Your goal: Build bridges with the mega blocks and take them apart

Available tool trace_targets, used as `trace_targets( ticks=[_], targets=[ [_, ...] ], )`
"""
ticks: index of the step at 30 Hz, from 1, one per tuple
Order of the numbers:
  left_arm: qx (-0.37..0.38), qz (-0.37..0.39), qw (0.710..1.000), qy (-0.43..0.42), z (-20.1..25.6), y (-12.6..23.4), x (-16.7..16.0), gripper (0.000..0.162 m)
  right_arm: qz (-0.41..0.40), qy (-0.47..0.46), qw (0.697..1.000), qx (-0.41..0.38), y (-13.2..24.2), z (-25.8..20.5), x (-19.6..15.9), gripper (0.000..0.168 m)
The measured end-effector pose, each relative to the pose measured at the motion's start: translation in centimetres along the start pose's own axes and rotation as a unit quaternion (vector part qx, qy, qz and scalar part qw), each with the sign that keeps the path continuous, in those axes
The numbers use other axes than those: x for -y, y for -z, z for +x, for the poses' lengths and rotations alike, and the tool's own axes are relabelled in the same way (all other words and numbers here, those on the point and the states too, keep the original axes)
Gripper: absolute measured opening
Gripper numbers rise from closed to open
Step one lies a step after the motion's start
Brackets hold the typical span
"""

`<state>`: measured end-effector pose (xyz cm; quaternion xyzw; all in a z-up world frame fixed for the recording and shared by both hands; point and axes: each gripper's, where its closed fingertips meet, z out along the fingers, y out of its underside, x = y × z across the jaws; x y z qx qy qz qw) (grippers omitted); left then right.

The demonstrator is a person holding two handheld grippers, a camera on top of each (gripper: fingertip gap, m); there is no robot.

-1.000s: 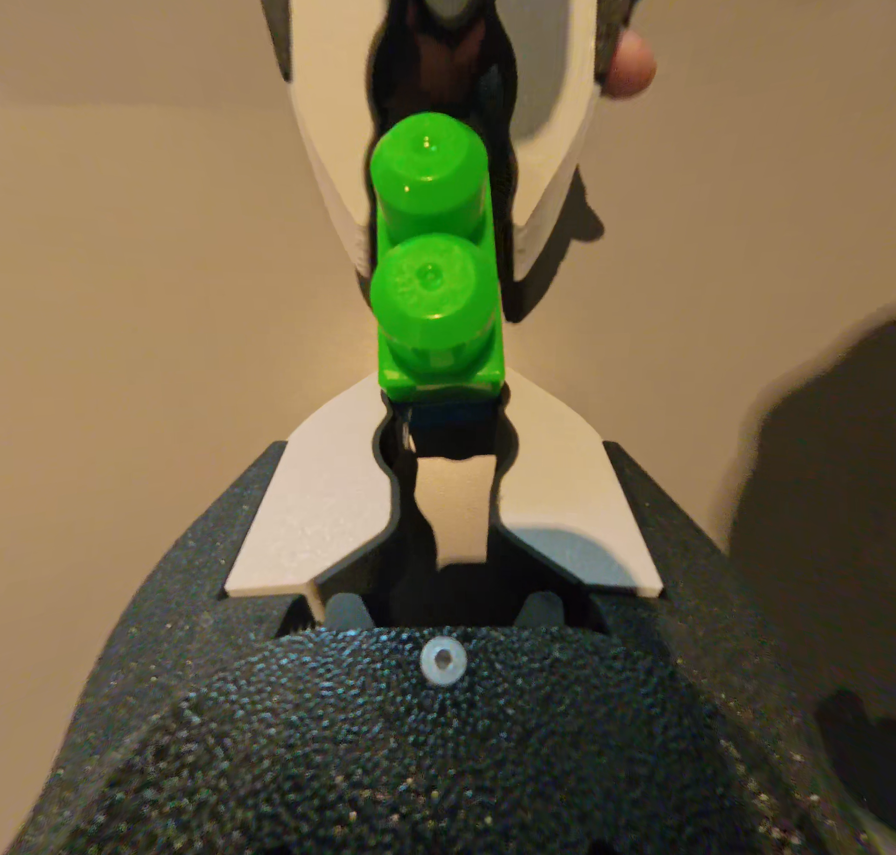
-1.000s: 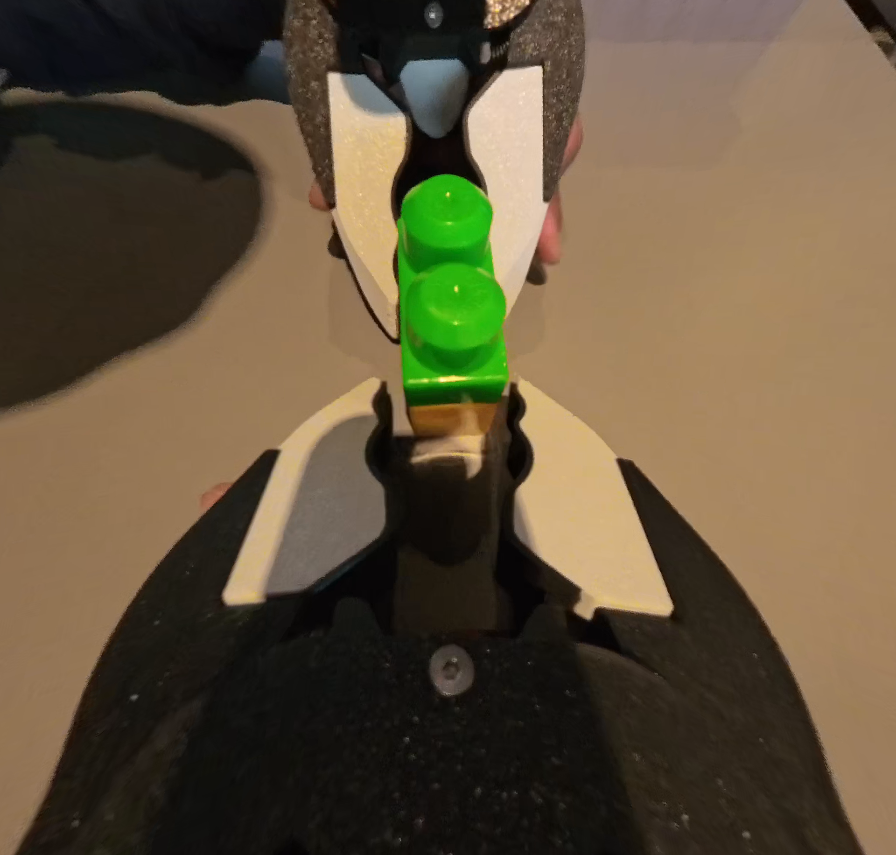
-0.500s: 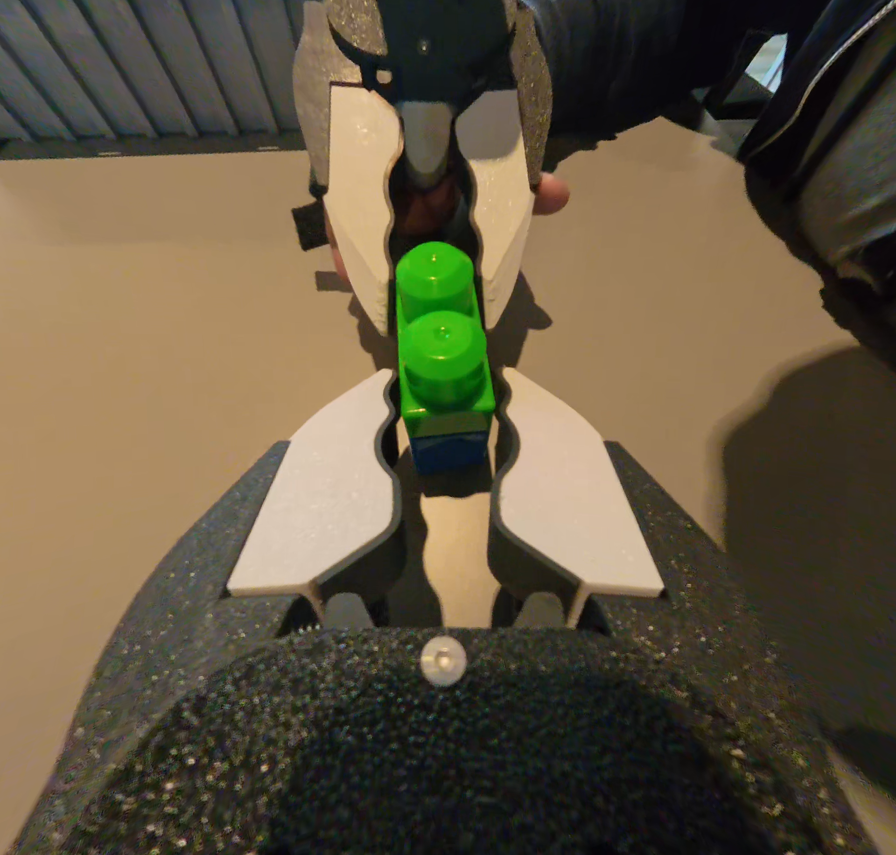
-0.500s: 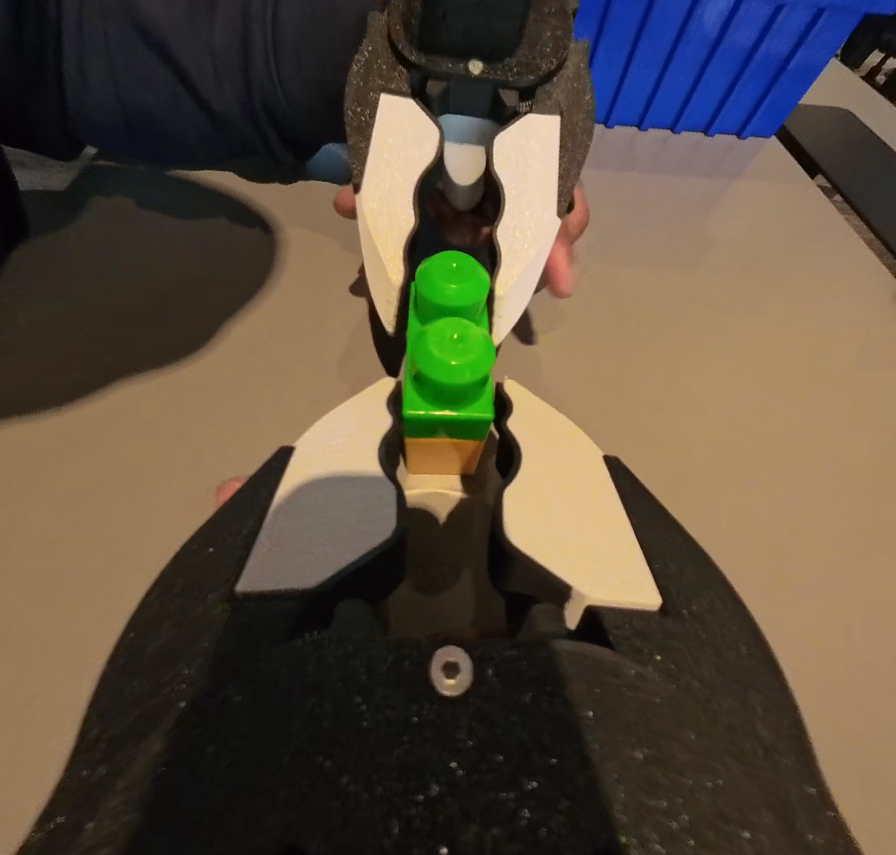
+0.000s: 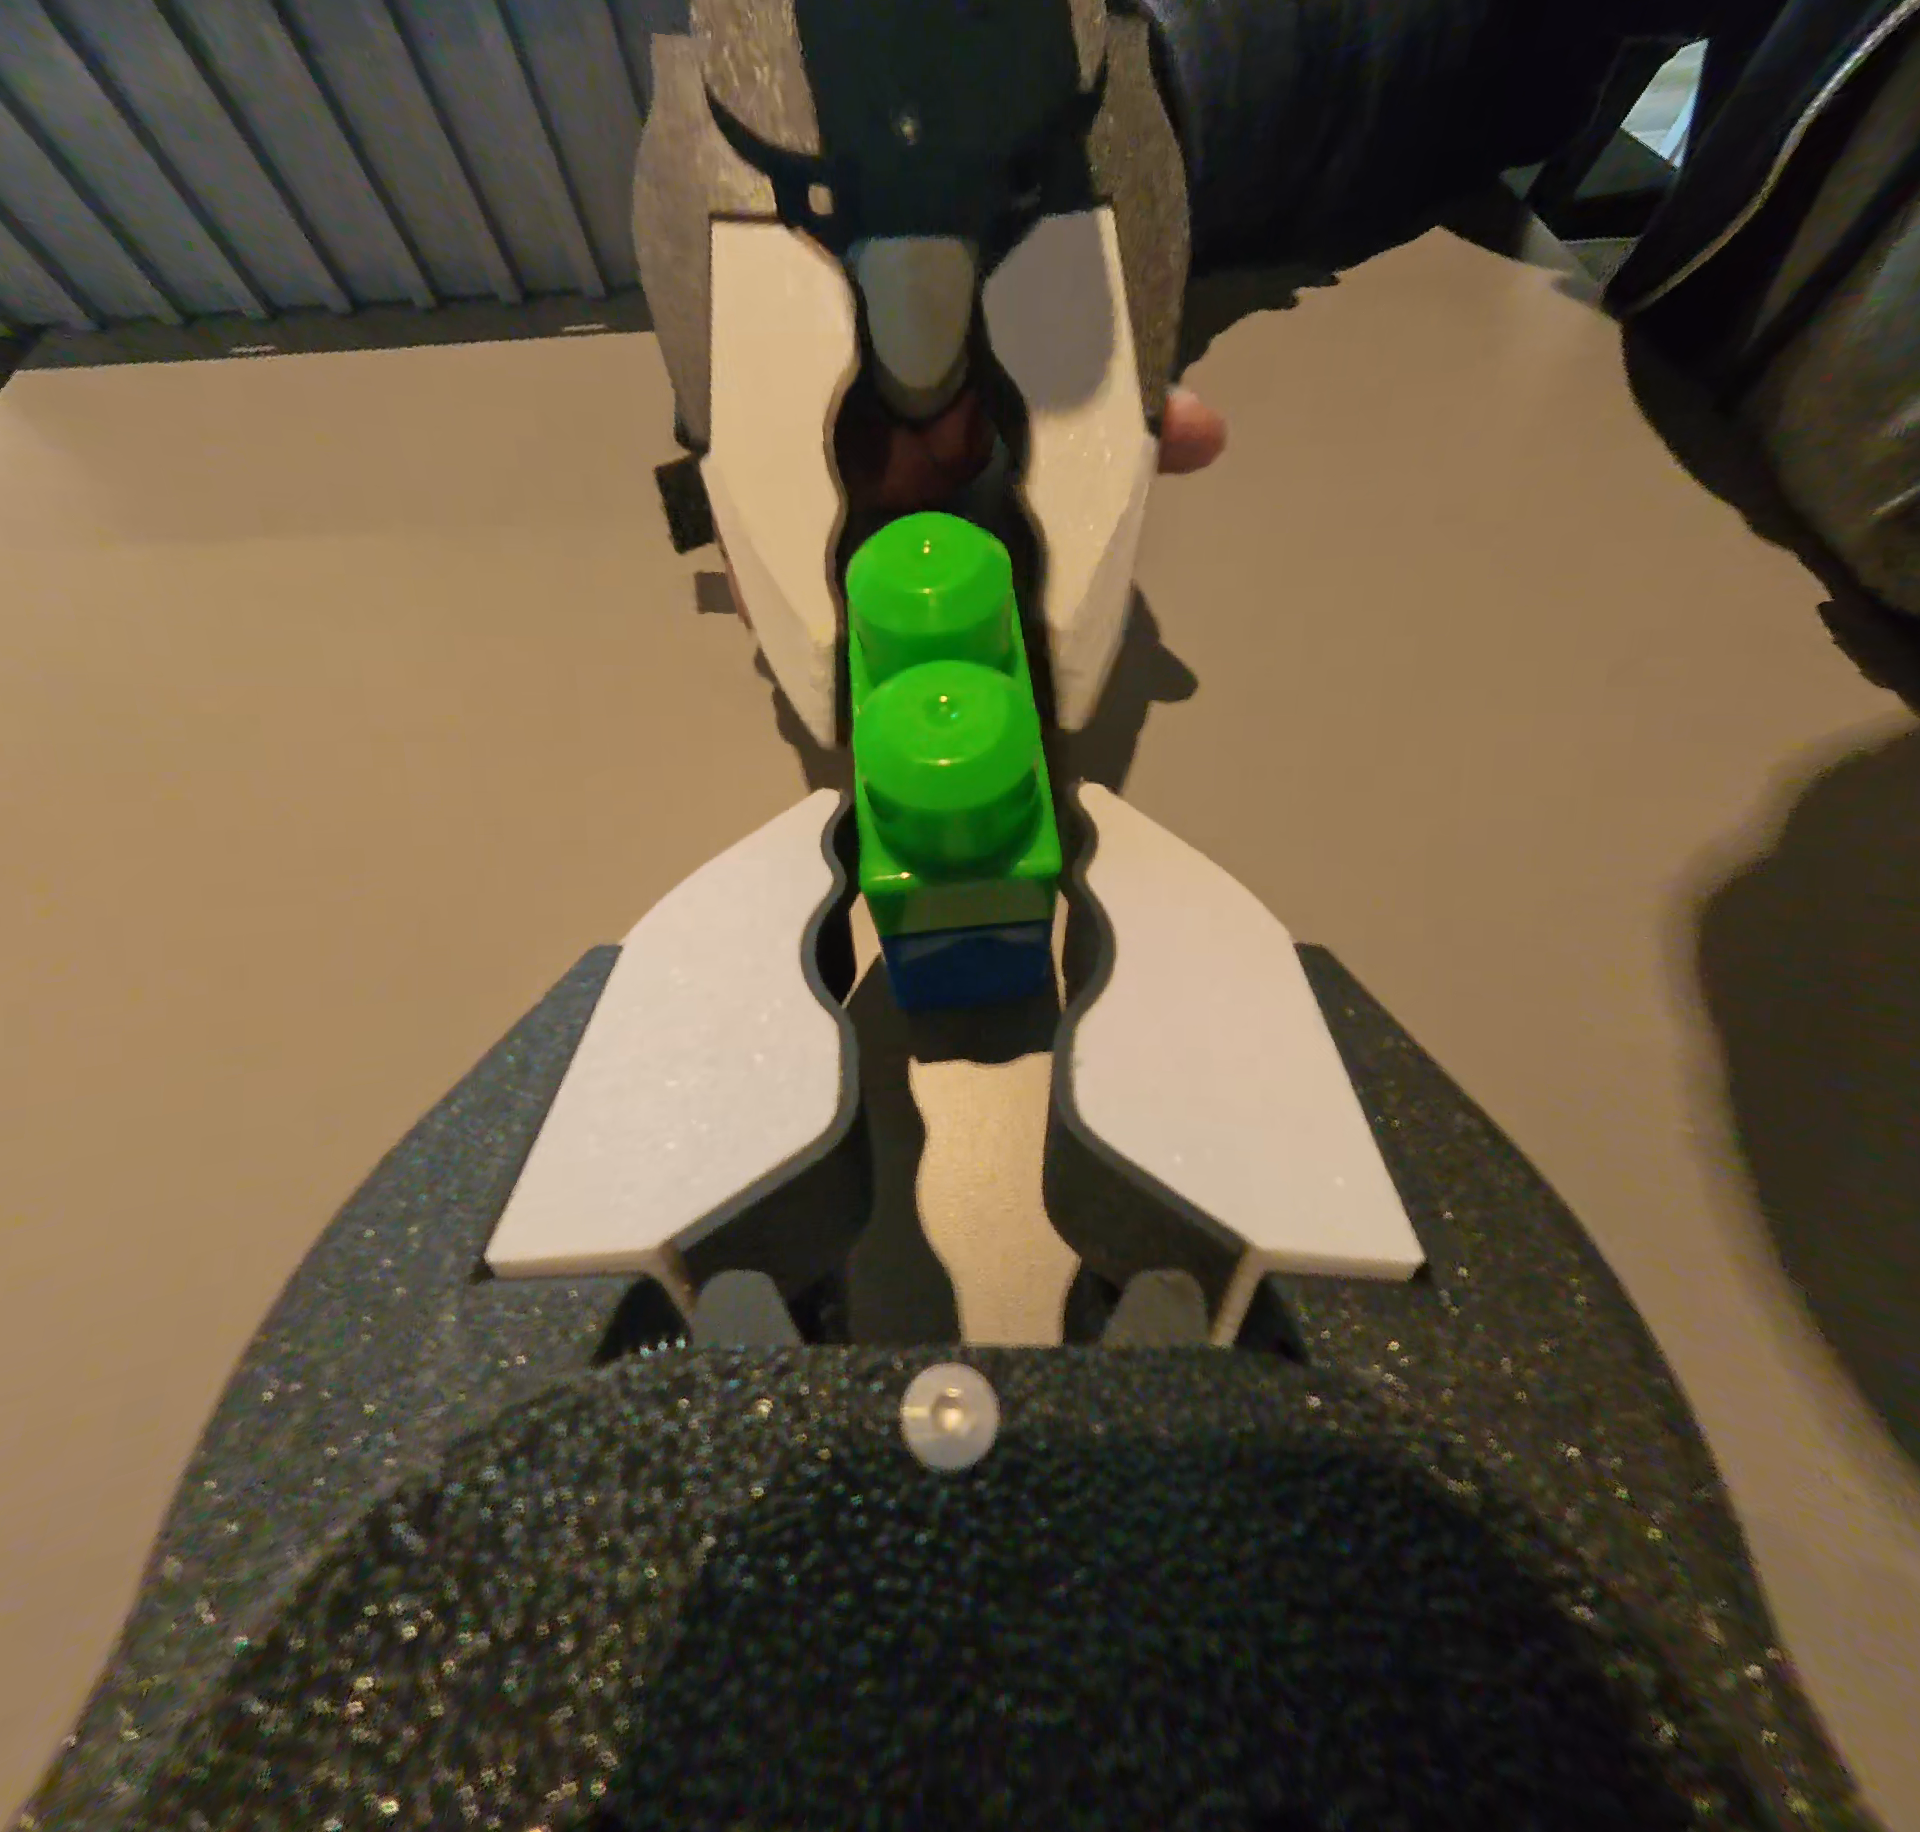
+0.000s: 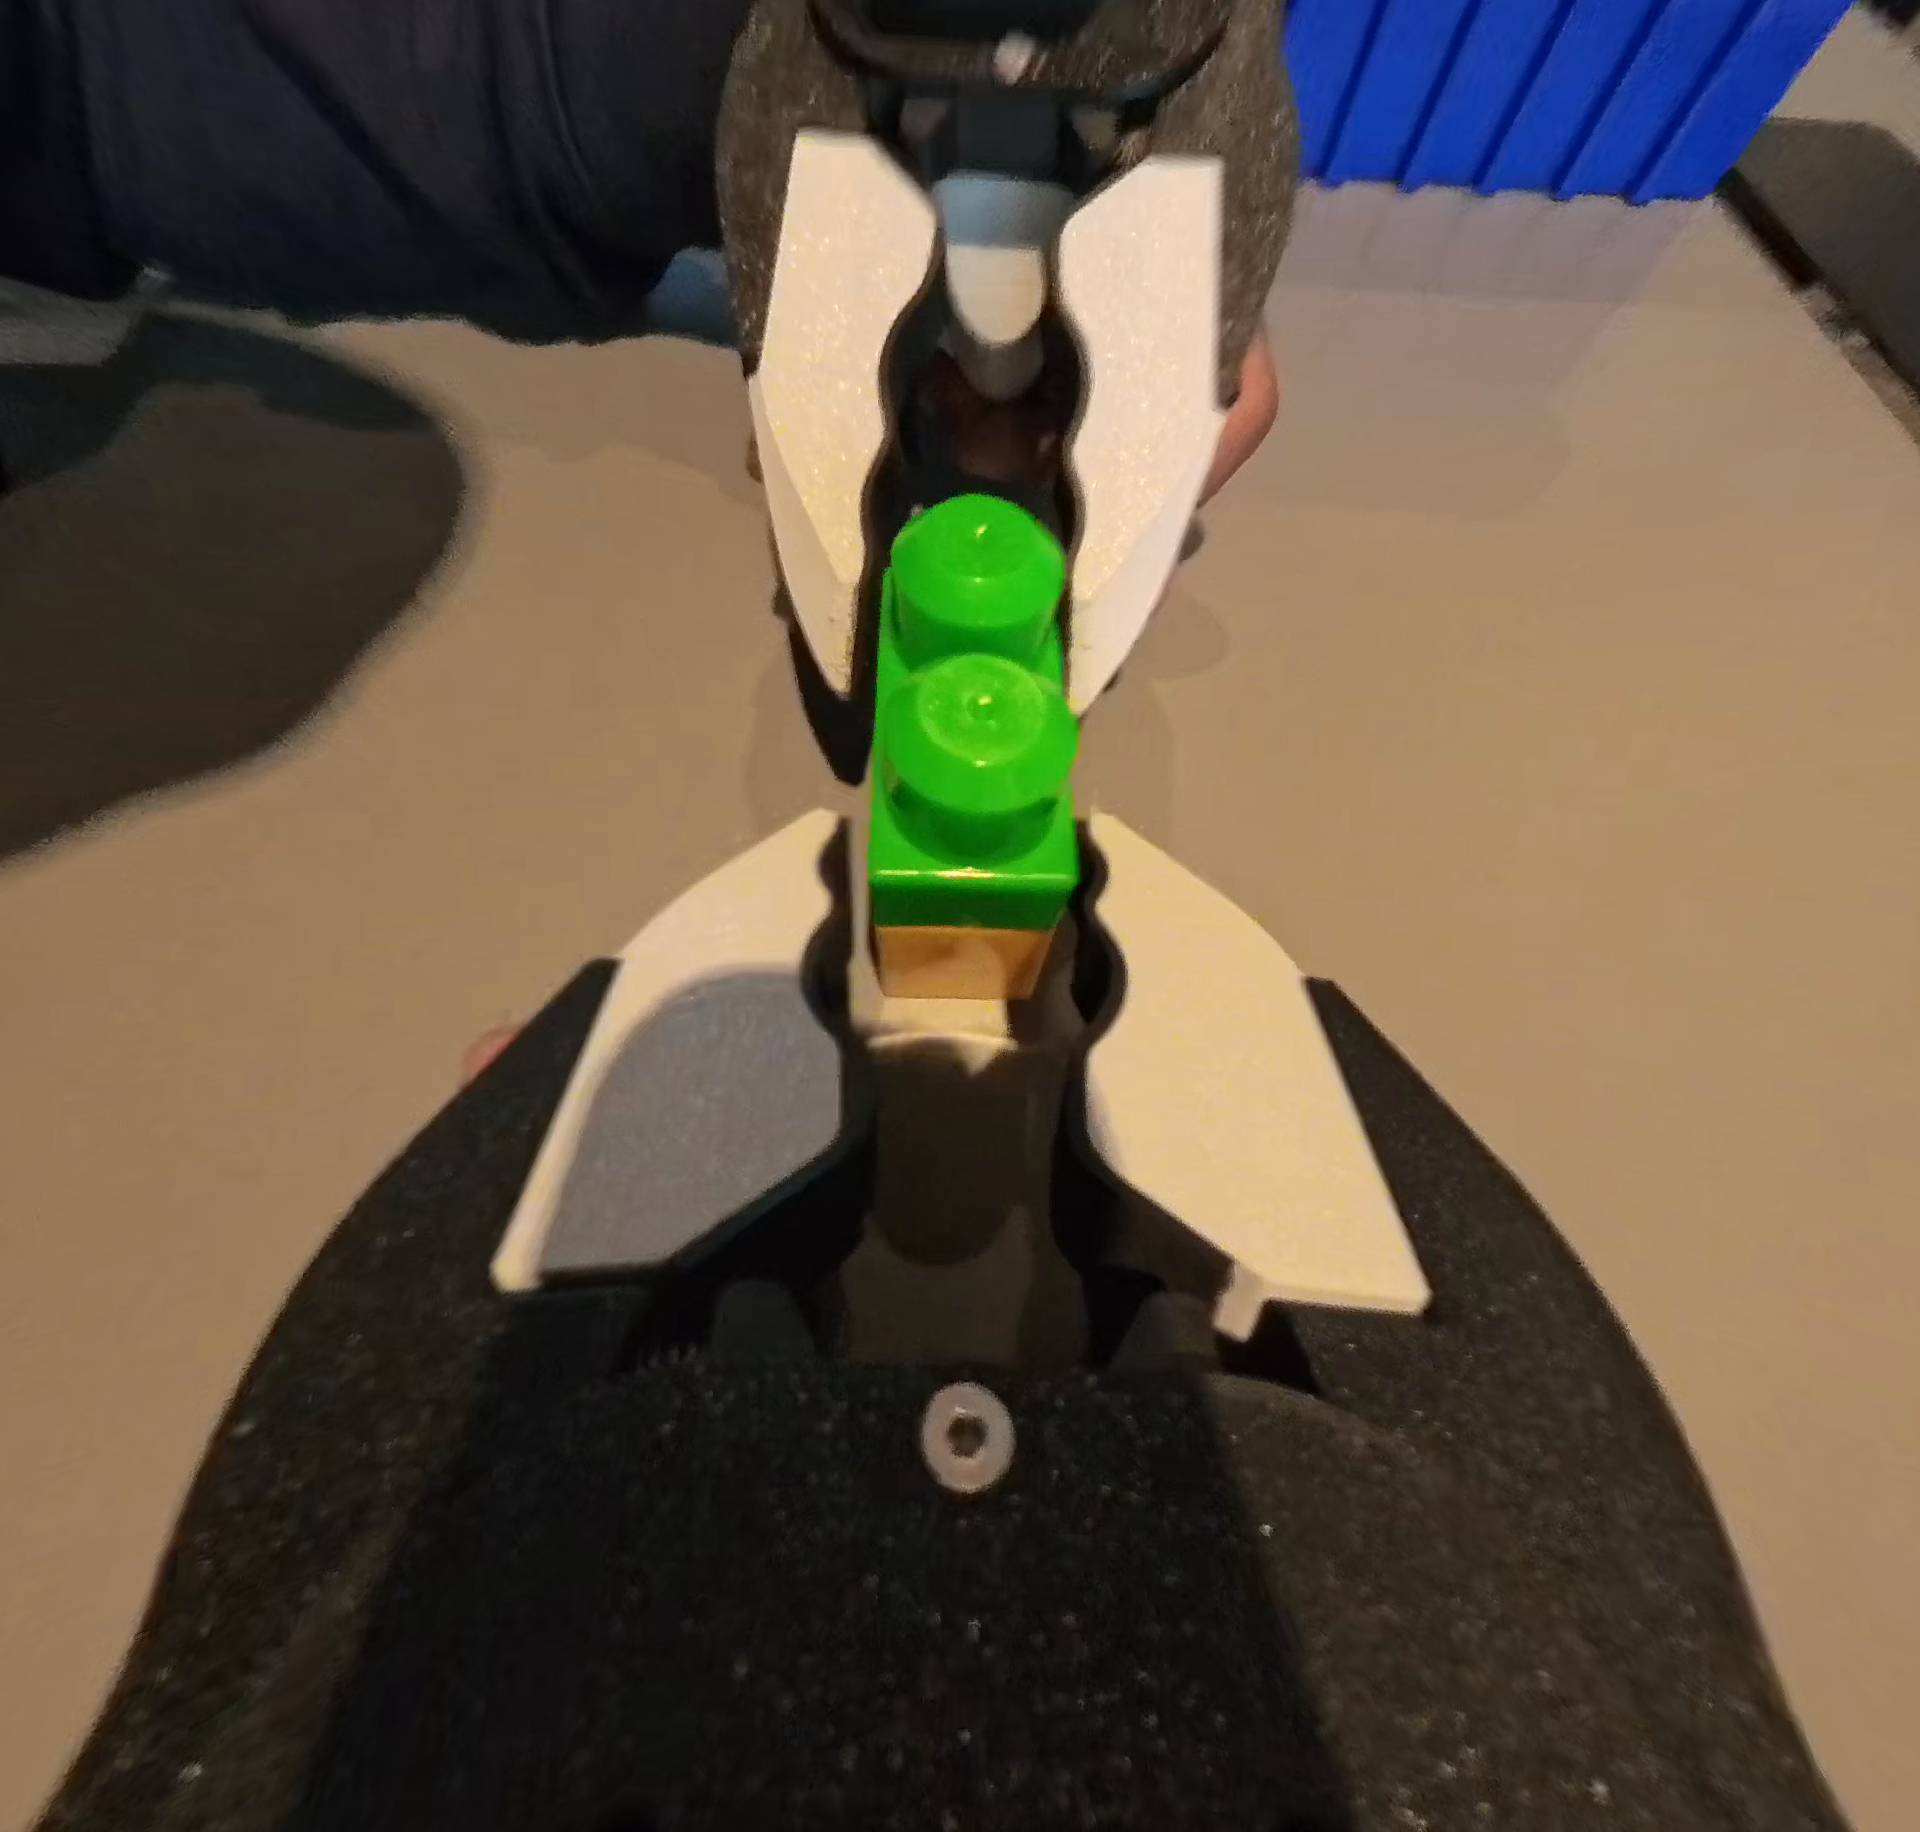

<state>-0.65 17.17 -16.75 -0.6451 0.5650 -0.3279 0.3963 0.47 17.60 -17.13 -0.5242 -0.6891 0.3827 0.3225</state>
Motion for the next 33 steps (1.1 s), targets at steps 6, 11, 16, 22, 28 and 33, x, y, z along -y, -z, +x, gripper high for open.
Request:
trace_targets(
  ticks=[6,11,16,22,28,33],
  targets=[
    [-0.004,0.001,1.000,-0.003,0.1,0.0,0.1,0.036,-0.059,0.035,0.996,-0.050,-1.1,0.4,-1.1,0.041],
    [0.004,0.034,0.999,-0.022,0.1,0.4,0.9,0.052,-0.034,0.024,0.997,-0.064,-0.6,0.5,0.1,0.038],
    [0.026,0.270,0.962,0.028,-1.9,5.5,5.6,0.046,-0.005,0.032,0.989,-0.142,4.4,3.1,4.8,0.037],
    [0.037,0.294,0.953,0.064,-3.1,6.3,5.6,0.040,-0.082,0.032,0.920,-0.381,21.6,11.7,5.6,0.038],
    [0.037,0.267,0.961,0.062,-3.0,5.5,5.4,0.037,-0.354,-0.179,0.742,-0.541,40.8,16.6,-12.7,0.037],
    [0.040,0.273,0.959,0.066,-3.2,5.7,5.4,0.035,-0.463,-0.237,0.683,-0.513,42.1,16.7,-21.2,0.038]
  ],
)
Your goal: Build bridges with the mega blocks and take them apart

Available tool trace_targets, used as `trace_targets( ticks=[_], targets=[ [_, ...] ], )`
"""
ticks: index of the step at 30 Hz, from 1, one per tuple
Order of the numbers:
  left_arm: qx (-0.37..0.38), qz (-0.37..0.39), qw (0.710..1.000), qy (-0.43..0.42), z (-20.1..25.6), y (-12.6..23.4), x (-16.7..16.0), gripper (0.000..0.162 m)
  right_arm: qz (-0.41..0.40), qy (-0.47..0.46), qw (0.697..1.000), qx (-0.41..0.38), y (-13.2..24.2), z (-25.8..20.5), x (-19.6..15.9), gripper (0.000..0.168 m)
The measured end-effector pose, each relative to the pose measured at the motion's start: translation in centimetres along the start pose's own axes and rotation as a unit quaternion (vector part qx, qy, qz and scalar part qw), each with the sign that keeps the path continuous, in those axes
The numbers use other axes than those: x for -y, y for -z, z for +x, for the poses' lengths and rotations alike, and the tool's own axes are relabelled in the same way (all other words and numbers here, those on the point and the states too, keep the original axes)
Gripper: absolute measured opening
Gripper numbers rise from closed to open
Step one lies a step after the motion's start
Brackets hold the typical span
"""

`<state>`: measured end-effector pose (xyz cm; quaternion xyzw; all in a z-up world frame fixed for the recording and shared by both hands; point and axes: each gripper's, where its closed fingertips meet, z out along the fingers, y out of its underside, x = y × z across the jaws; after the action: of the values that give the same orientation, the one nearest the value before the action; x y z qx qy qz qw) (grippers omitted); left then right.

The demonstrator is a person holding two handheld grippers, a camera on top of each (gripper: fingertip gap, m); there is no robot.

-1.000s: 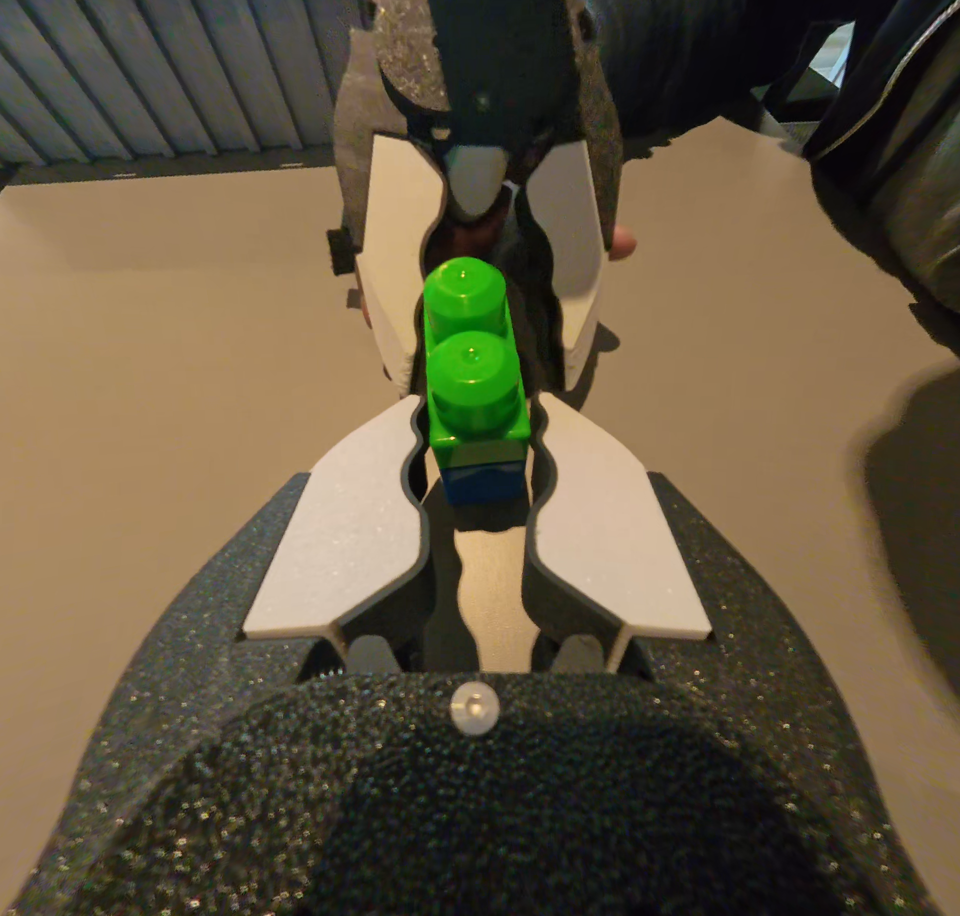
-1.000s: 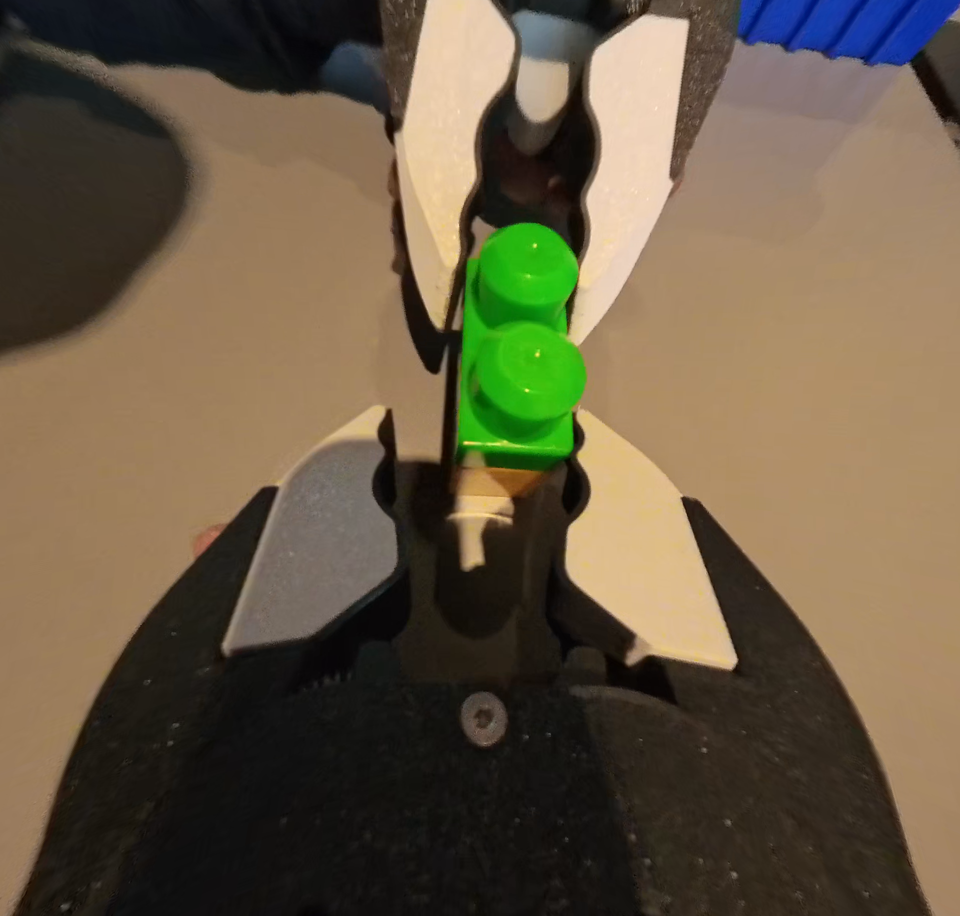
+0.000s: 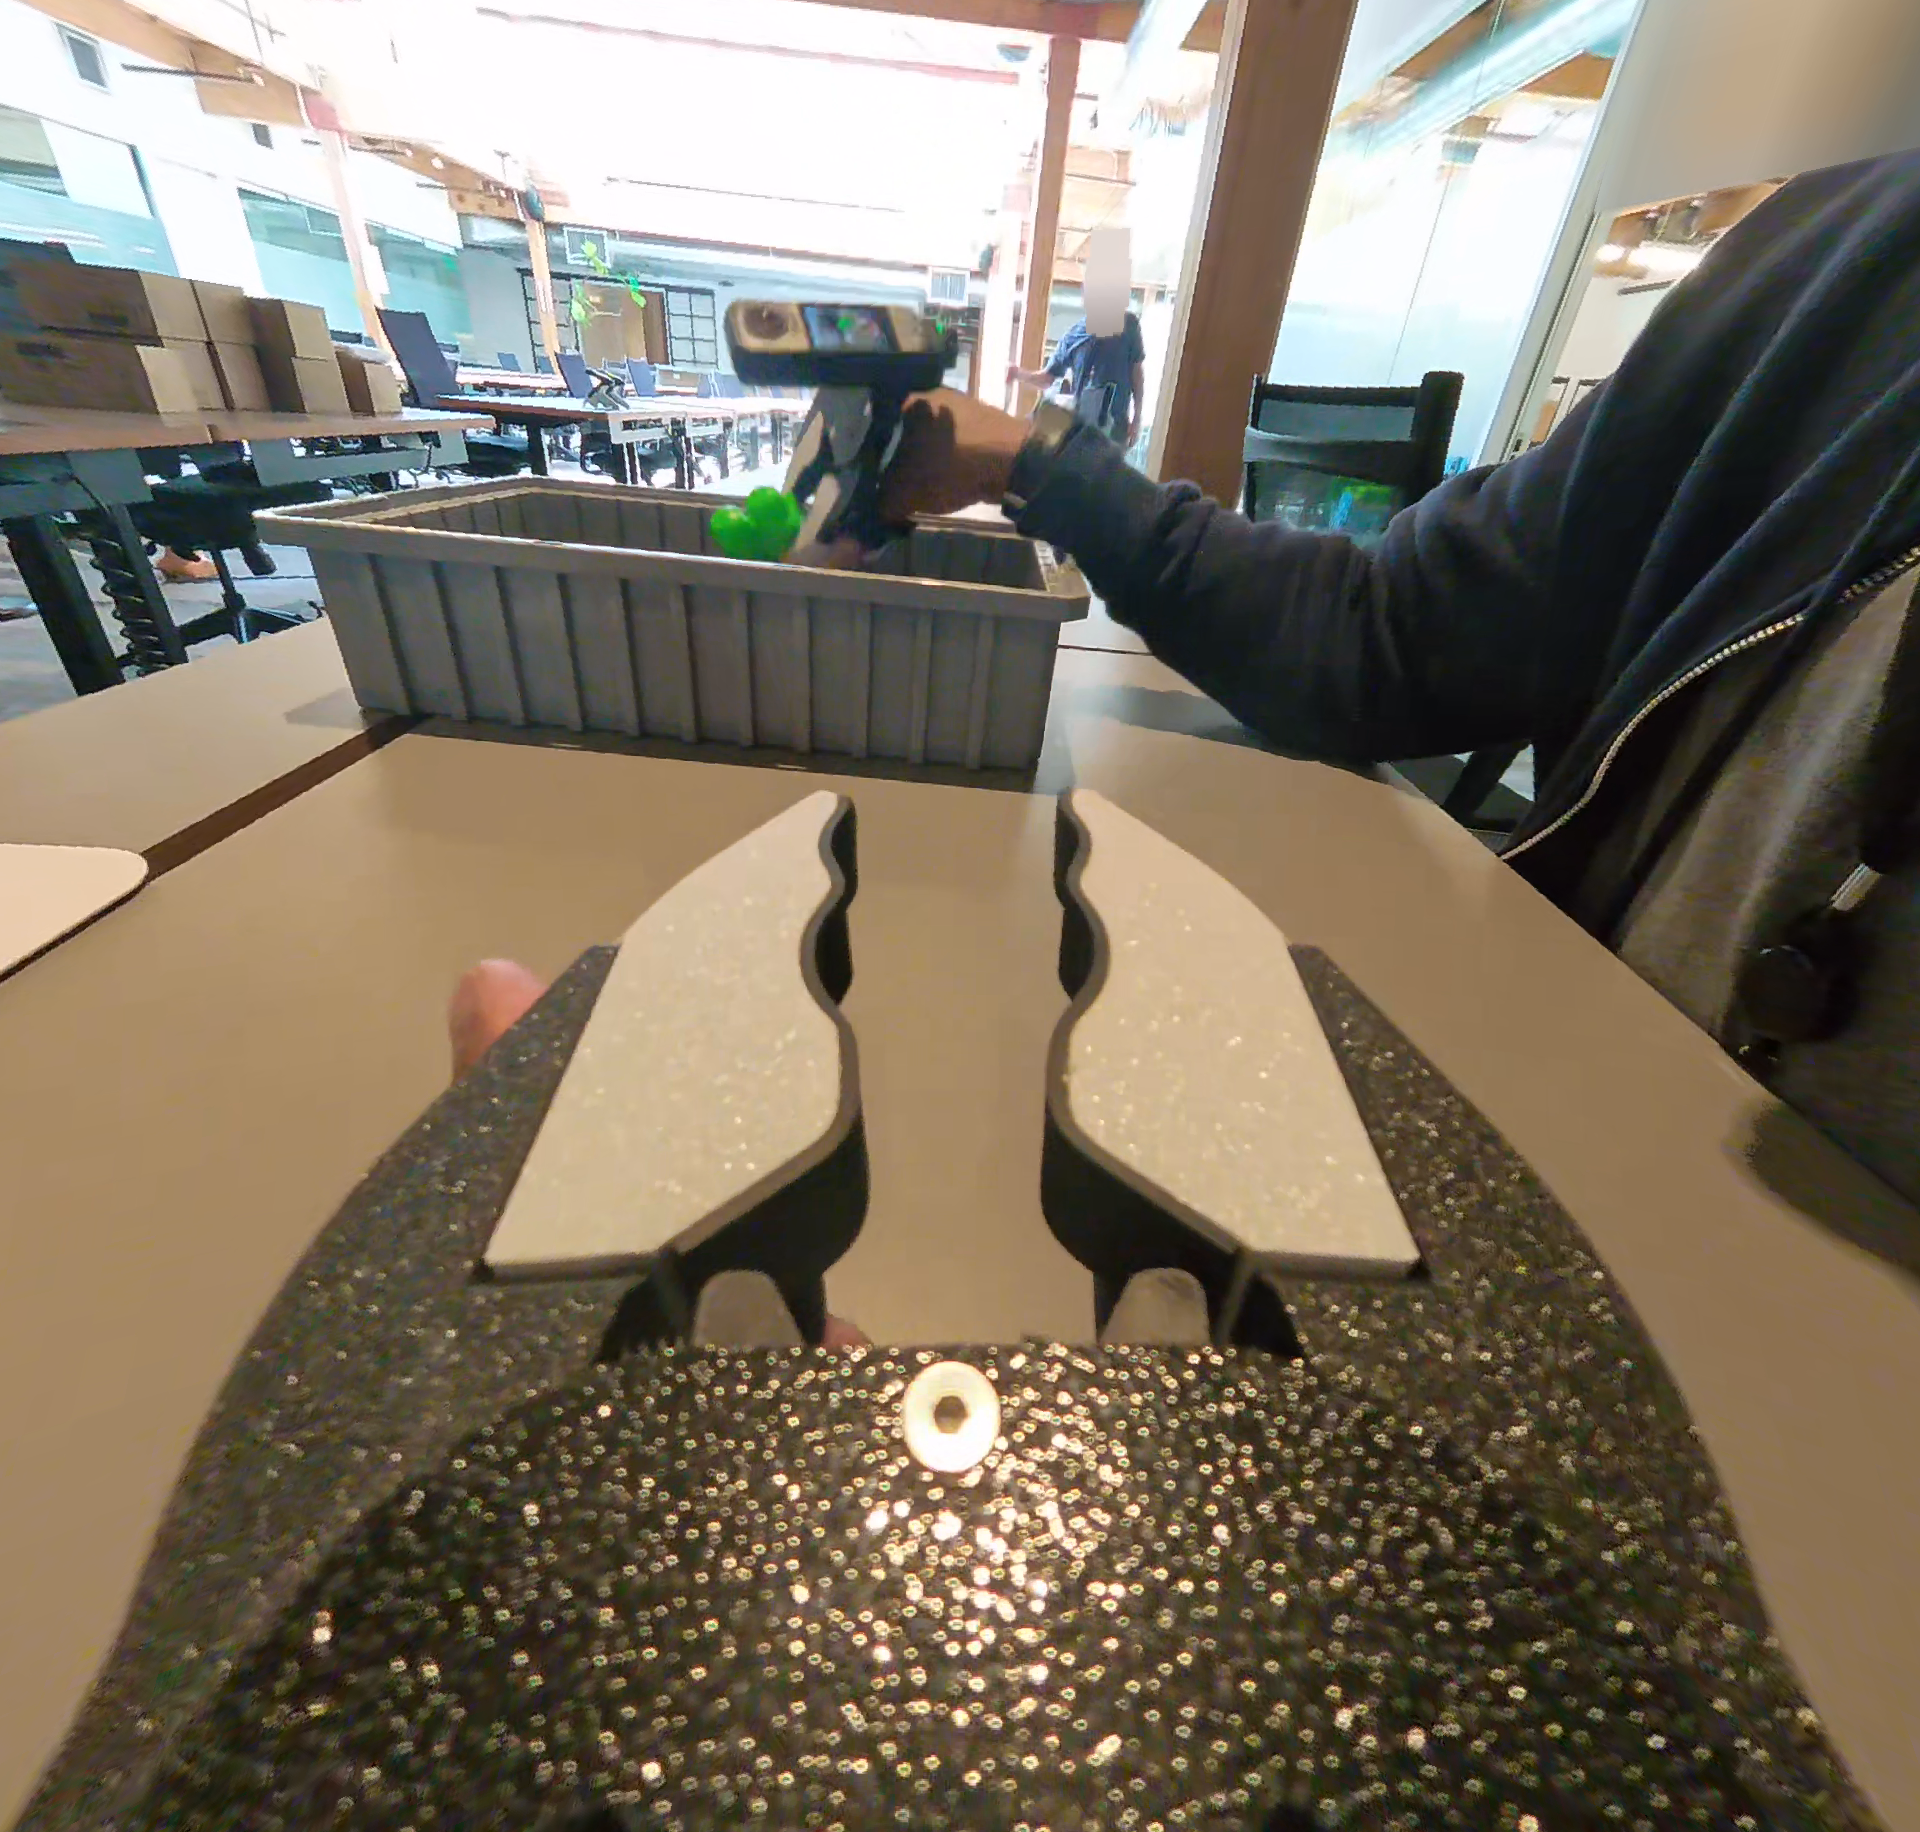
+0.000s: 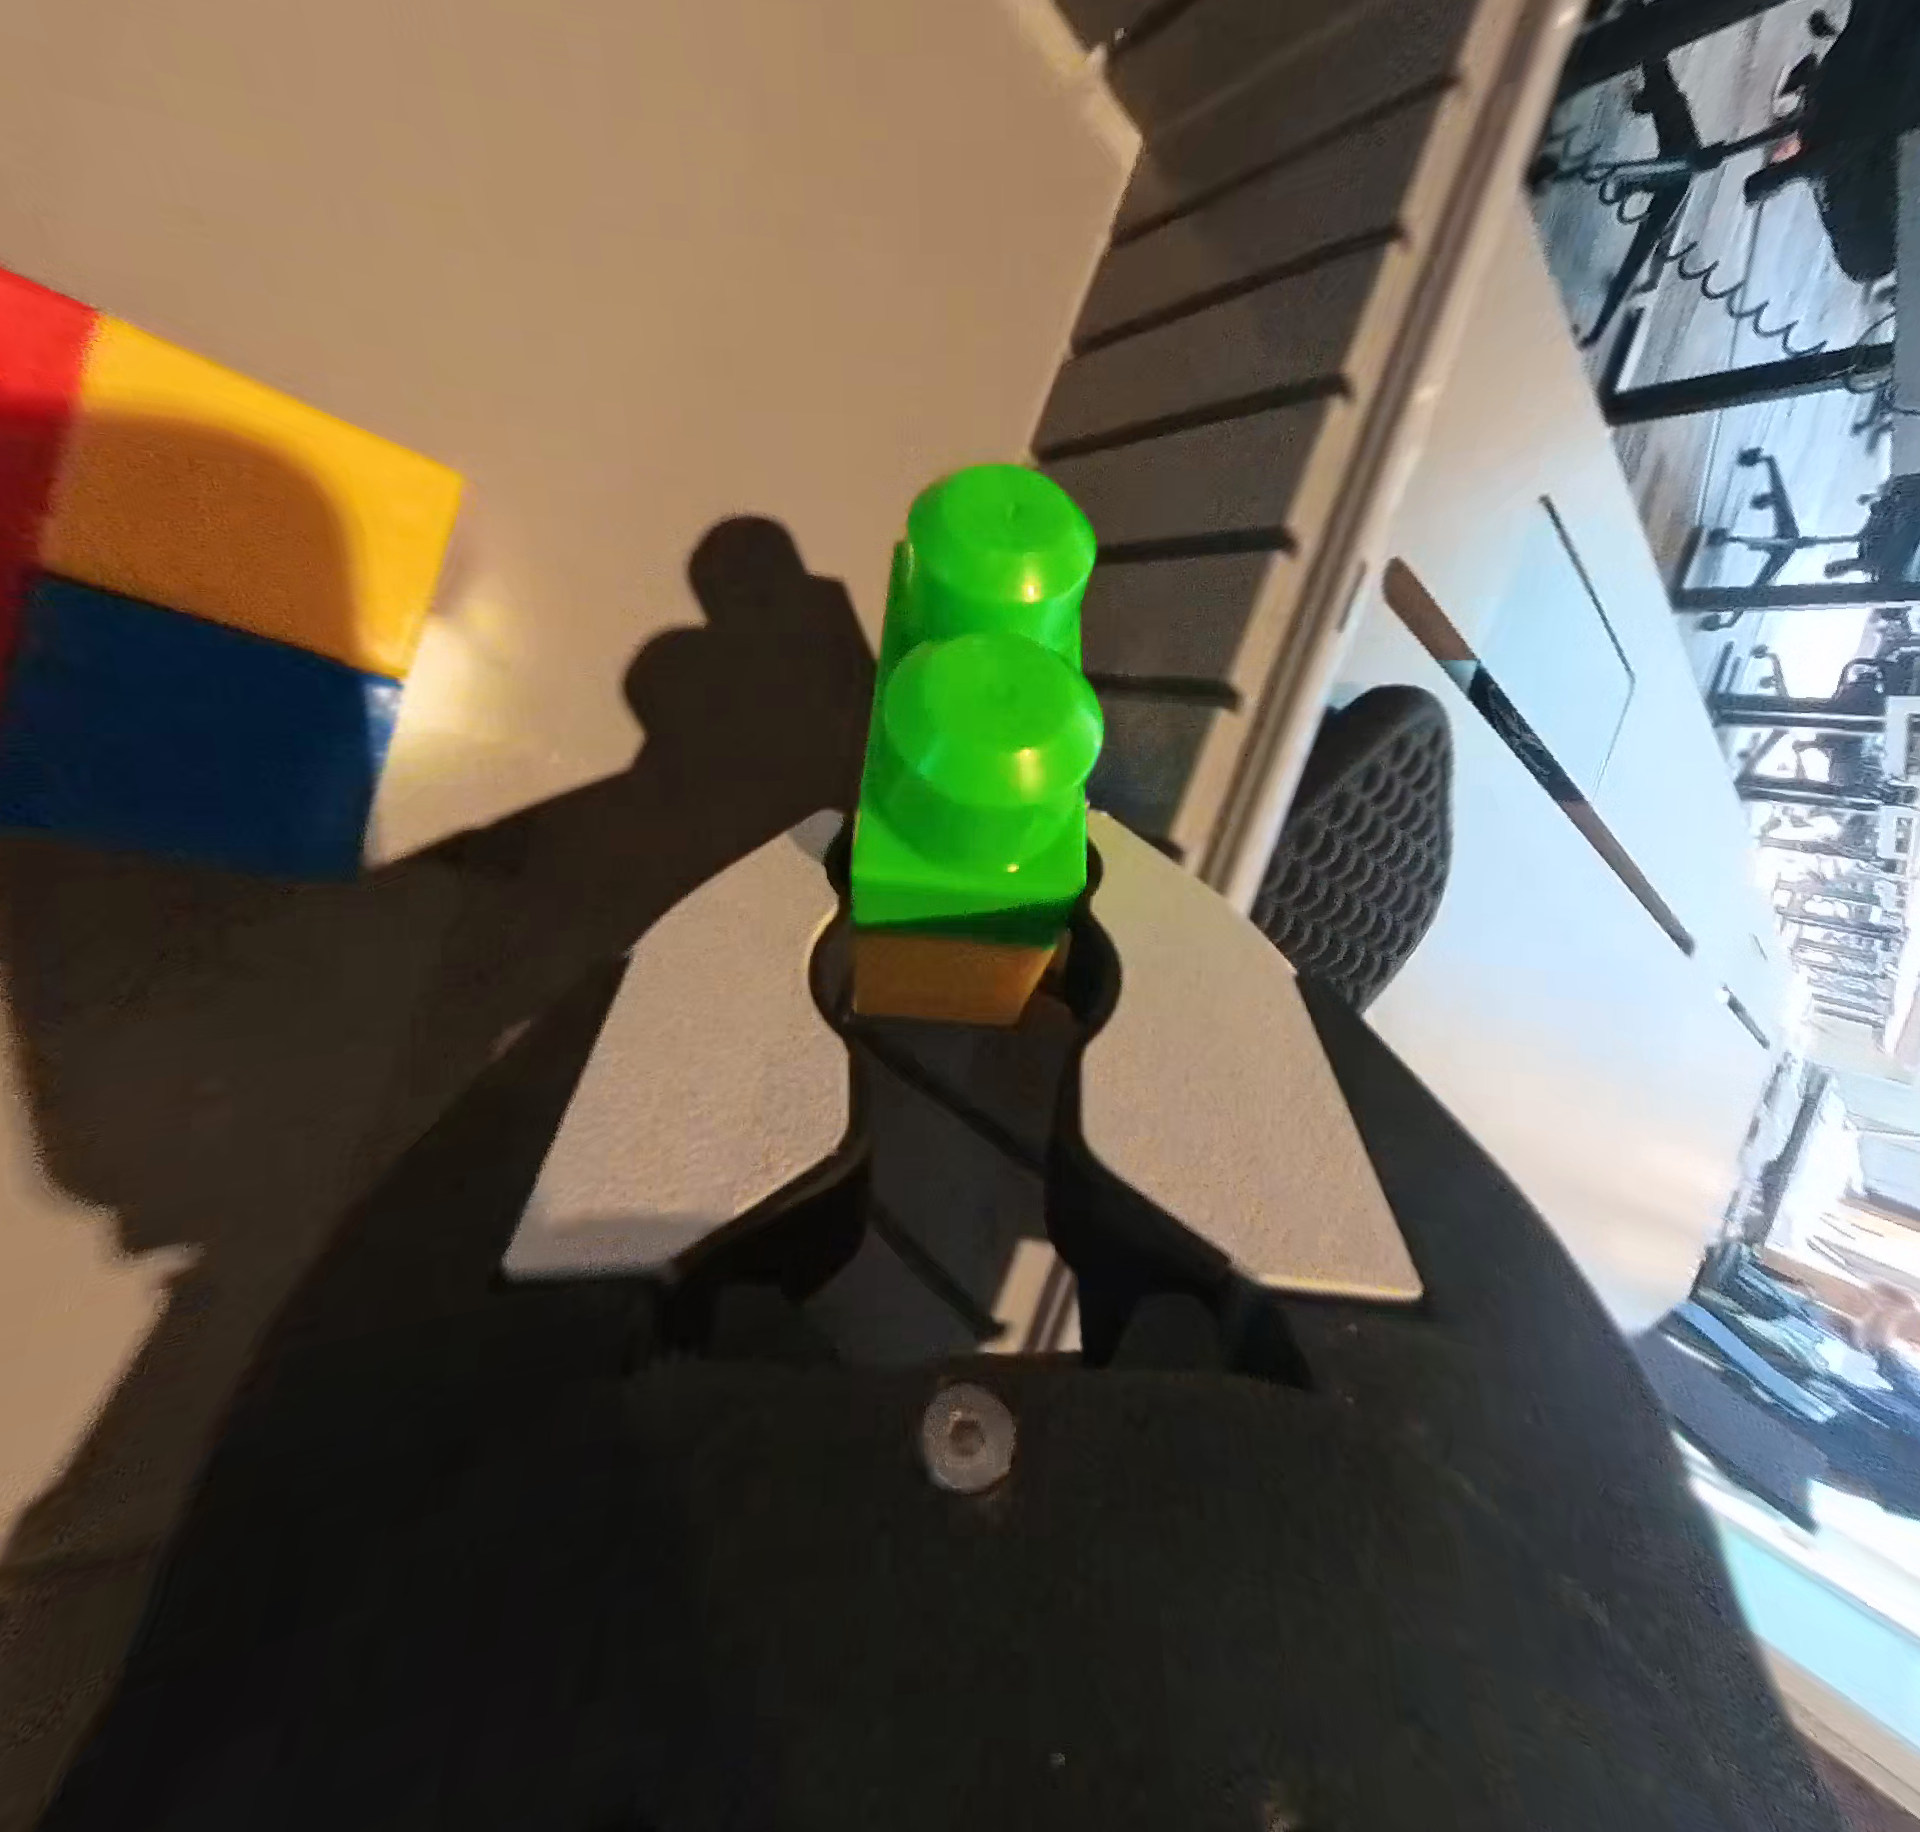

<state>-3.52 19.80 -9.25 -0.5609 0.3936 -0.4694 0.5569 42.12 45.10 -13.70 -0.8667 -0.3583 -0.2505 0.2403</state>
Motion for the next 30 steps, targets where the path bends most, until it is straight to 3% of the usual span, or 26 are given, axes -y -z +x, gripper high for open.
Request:
trace_targets(
  ticks=[5,9,11,15,19,25,30],
  targets=[
    [-0.001,-0.004,1.000,-0.001,0.0,-0.1,-0.1,0.035,-0.028,0.024,0.997,0.060,-1.1,-2.9,-0.5,0.039],
    [-0.002,-0.003,1.000,0.000,0.0,0.0,-0.1,0.035,0.001,0.020,0.991,0.129,-0.3,-5.2,0.5,0.055],
    [-0.003,-0.002,1.000,0.000,0.0,0.0,-0.1,0.034,0.005,0.018,0.992,0.122,0.4,-4.9,0.7,0.063],
    [-0.002,-0.005,1.000,0.001,0.0,-0.1,-0.1,0.034,0.053,0.013,0.994,0.091,3.8,-3.6,2.4,0.065],
    [0.000,-0.010,1.000,0.003,-0.1,-0.2,-0.3,0.034,0.154,0.039,0.985,0.075,9.7,-4.9,6.5,0.060],
    [0.012,-0.018,1.000,0.001,-0.4,-0.3,-0.4,0.035,0.335,0.170,0.908,0.183,20.3,-19.3,14.1,0.054],
    [0.087,-0.019,0.996,-0.029,-2.2,0.5,0.5,0.043,0.375,0.255,0.849,0.271,22.5,-33.6,15.6,0.053]
  ],
)
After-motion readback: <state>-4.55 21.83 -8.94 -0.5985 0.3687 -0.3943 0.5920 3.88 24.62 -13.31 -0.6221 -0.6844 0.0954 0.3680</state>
